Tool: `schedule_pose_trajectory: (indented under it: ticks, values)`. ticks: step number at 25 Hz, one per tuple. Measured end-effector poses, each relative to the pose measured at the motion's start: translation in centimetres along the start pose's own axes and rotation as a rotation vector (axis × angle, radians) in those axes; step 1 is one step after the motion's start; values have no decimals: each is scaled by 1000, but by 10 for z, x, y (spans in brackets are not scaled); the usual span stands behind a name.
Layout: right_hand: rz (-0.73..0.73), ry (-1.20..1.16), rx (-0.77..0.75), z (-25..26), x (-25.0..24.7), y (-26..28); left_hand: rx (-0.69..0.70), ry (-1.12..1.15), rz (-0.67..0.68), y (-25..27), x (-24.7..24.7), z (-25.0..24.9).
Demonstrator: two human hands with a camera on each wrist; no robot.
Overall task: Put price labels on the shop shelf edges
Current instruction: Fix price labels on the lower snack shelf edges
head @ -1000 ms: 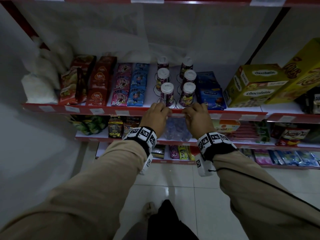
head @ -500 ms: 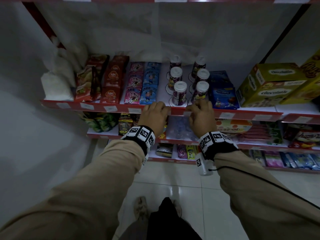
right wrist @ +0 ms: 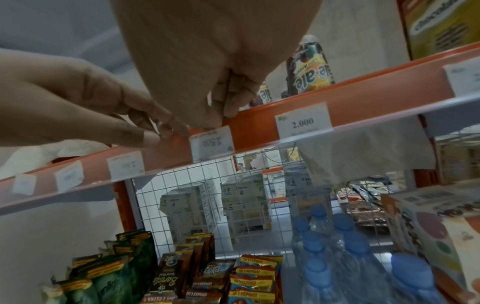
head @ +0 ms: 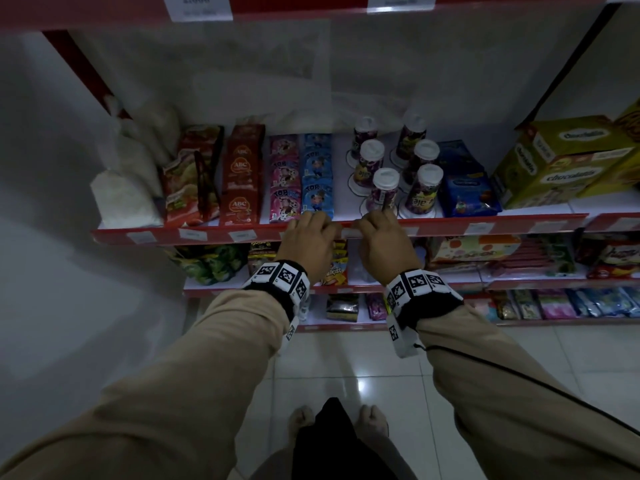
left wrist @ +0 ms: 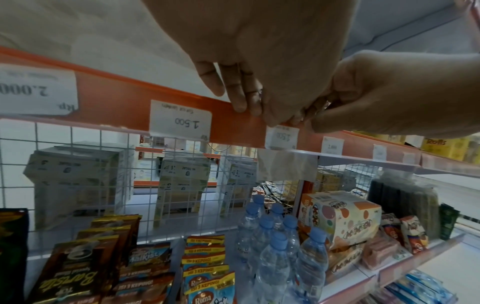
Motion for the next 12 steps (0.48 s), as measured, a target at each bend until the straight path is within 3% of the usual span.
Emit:
schedule_pose_trajectory:
  ticks: [9, 12]
  values:
    - [-16, 41, 72, 7, 7, 3, 62, 54, 23, -1, 3, 8]
    - [45, 76, 96, 7, 9, 1, 55, 85, 15, -1, 4, 8]
Point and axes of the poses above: each hand's wrist, its own y-axis away from the middle knuckle, its own x-axis out of the palm, z = x × y, the point moved 1 cm from there along -y, towards the middle knuckle, and after that the axes turned 3 degrees about x, right-handed, at the moved point
